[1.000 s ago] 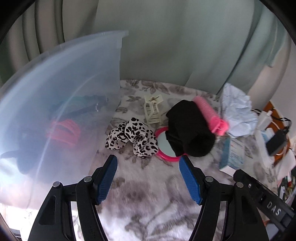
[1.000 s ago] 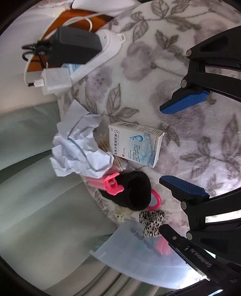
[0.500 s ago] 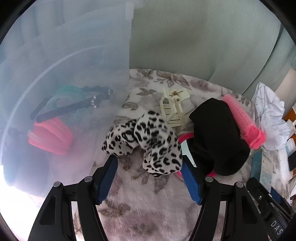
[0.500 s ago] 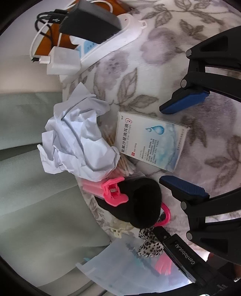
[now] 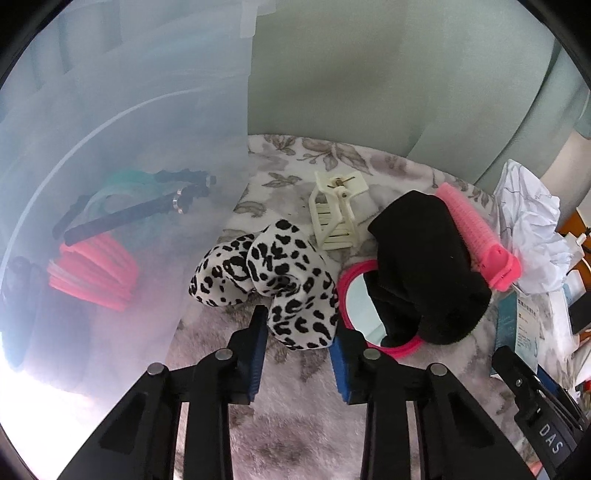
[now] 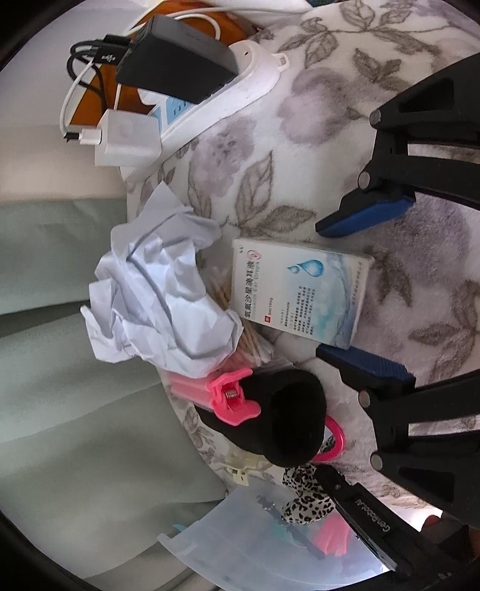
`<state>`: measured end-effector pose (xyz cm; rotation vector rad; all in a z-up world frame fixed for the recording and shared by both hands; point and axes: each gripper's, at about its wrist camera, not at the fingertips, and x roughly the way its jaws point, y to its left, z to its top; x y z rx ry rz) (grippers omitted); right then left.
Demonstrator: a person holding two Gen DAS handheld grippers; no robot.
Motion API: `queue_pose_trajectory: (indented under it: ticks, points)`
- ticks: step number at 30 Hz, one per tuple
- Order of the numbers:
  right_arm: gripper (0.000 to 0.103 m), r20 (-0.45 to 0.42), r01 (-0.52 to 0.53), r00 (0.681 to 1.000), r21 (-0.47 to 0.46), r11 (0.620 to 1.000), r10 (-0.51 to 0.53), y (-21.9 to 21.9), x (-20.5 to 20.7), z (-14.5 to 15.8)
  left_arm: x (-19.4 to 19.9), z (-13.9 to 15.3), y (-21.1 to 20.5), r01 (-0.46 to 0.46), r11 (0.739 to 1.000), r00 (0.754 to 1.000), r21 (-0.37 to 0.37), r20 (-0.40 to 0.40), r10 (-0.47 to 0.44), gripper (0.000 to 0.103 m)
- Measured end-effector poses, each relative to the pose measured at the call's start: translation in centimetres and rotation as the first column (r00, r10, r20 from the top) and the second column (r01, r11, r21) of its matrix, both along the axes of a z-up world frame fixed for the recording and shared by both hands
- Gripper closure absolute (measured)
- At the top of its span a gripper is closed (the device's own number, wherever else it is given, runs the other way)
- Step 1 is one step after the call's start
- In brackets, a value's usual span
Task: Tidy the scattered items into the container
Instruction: 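Grasp the leopard-print scrunchie with the left gripper while the right grasps the ear-drops box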
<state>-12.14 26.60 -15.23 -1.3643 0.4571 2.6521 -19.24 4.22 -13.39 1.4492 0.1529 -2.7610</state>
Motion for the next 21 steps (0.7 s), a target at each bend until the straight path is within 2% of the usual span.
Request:
queue_pose_trajectory:
  ticks: [5, 13, 21]
  points:
    - [0.051, 0.017, 0.018, 1.0, -0.017, 1.0, -0.018, 0.5, 0.8, 0.2, 0.7, 0.4, 0.2, 0.007, 1.0, 1.0, 0.005, 0.001, -0.007, 0.081]
    - [0.051, 0.028, 0.052, 0.998, -0.047, 0.998, -0.051, 1.5, 3.3, 1.3, 2.6, 2.5, 0.4, 0.016, 0.999, 1.0, 0.027, -0.024, -0.015, 0.085]
    - [0.051, -0.038, 0.04, 0.998, -0.048, 0.998, -0.041, 2.8, 5.0, 5.5, 5.5, 6.2, 1.1, 0.048, 0.998, 0.996, 0.049, -0.084, -0.044, 0.086]
